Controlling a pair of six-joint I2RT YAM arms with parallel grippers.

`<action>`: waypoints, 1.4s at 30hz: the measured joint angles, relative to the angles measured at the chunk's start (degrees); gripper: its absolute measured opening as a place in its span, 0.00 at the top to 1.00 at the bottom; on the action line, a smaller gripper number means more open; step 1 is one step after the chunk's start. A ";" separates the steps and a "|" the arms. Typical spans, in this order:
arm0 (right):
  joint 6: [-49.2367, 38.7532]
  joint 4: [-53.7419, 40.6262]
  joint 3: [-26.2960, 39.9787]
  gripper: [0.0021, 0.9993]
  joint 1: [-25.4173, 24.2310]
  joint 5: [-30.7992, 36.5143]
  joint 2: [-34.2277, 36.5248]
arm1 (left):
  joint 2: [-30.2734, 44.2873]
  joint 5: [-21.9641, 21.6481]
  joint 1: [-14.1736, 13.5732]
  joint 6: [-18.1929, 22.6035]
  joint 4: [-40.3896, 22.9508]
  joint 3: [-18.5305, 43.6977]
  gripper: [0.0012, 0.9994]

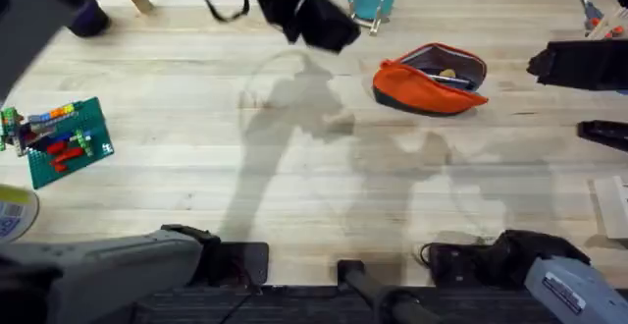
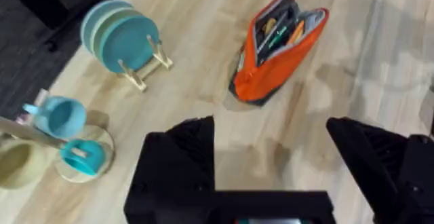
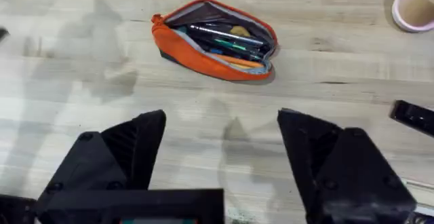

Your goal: Unzip the bag, pick up the pens from the table one at a time and place them inside, then zip the bag closed.

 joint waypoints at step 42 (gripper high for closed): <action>3.28 0.31 0.00 0.00 0.00 -0.02 0.00 | -2.47 5.49 0.00 9.27 30.58 -29.54 0.00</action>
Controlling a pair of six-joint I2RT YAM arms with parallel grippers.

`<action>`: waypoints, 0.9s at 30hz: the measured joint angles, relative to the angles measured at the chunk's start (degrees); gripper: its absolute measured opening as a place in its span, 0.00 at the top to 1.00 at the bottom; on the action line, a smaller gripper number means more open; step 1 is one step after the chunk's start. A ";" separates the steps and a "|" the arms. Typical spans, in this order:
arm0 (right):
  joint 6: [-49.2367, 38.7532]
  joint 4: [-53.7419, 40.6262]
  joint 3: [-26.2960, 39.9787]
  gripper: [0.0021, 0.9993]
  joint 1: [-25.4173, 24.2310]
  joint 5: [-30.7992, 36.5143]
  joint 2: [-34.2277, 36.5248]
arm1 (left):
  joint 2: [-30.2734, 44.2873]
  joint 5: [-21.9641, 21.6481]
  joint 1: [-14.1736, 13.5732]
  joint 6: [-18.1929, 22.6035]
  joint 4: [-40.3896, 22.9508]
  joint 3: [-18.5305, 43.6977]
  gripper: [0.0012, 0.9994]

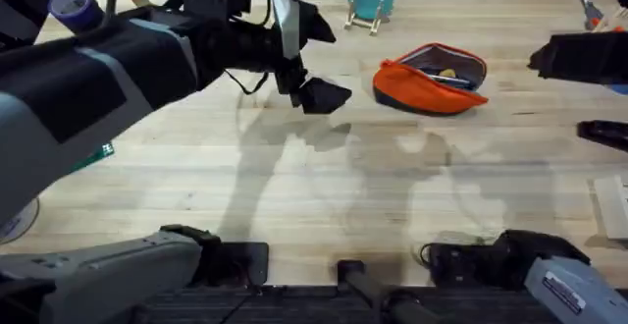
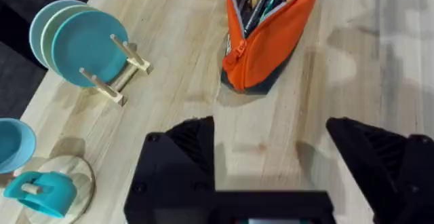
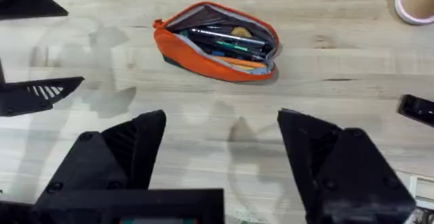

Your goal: Unzip the bag, pick up the pens from the table one at a time and place them inside, then zip the bag closed.

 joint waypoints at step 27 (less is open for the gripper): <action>-10.84 -3.31 16.92 0.00 12.13 -2.34 26.87 | 0.00 -0.15 0.00 0.16 0.00 -0.02 0.00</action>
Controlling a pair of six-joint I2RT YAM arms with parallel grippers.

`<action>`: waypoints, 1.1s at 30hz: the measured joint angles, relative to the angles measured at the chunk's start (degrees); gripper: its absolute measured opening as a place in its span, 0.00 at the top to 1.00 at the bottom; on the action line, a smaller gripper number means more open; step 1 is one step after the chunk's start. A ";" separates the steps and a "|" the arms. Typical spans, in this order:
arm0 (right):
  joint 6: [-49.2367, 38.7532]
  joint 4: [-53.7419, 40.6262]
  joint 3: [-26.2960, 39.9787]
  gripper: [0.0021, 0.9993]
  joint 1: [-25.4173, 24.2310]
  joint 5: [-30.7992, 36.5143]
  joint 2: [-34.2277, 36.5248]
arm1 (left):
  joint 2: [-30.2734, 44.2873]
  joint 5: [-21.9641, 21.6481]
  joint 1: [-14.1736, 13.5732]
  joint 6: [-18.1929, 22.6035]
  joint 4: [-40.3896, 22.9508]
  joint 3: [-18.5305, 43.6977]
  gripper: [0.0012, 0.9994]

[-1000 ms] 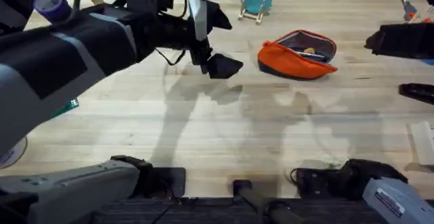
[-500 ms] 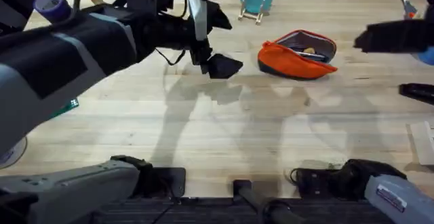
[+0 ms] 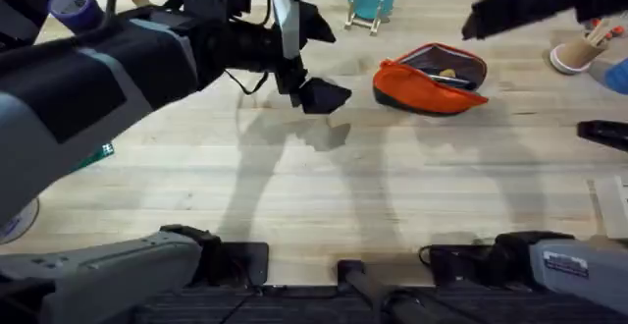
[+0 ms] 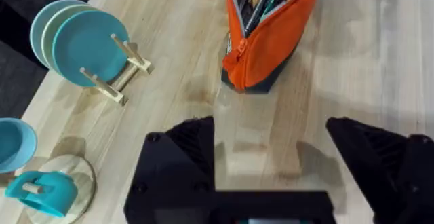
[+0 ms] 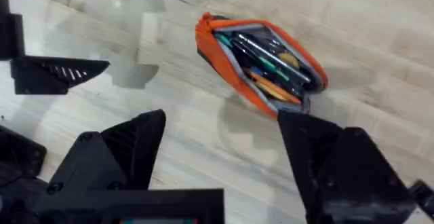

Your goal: Unzip the bag, pick up the pens from the table one at a time and place them inside, then zip the bag closed.

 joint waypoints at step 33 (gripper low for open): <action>-5.55 -0.43 17.07 0.00 14.87 13.97 23.64 | 0.00 -0.02 0.00 0.02 0.00 0.00 0.00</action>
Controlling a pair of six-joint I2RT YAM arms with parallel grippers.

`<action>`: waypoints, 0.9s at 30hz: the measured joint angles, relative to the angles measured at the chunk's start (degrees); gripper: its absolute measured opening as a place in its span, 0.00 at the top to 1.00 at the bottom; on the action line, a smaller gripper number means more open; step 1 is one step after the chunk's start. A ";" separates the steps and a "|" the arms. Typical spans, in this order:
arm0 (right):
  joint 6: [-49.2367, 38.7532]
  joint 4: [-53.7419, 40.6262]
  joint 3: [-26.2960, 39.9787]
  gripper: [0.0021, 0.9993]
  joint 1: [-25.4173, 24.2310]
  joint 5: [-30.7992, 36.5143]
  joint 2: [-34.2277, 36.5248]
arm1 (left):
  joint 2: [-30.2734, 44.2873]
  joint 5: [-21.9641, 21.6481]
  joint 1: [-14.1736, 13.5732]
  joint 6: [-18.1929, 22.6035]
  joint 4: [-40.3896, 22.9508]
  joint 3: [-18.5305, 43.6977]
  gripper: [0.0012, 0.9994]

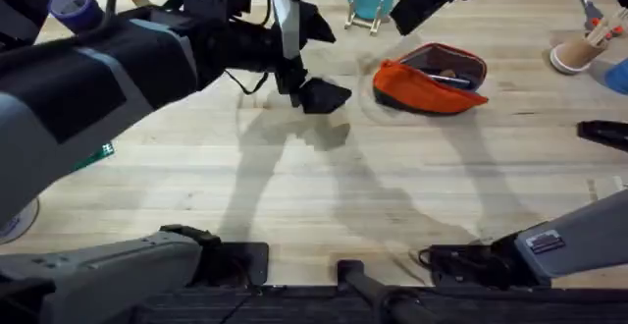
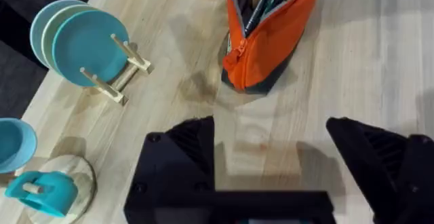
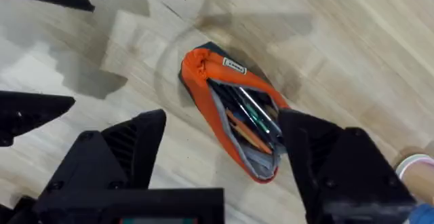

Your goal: Unzip the bag, pick up the pens from the table one at a time and place them inside, then zip the bag closed.

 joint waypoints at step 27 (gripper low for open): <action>-0.21 3.41 0.22 0.00 4.39 2.17 6.91 | 0.00 0.01 0.00 0.00 0.00 0.00 0.00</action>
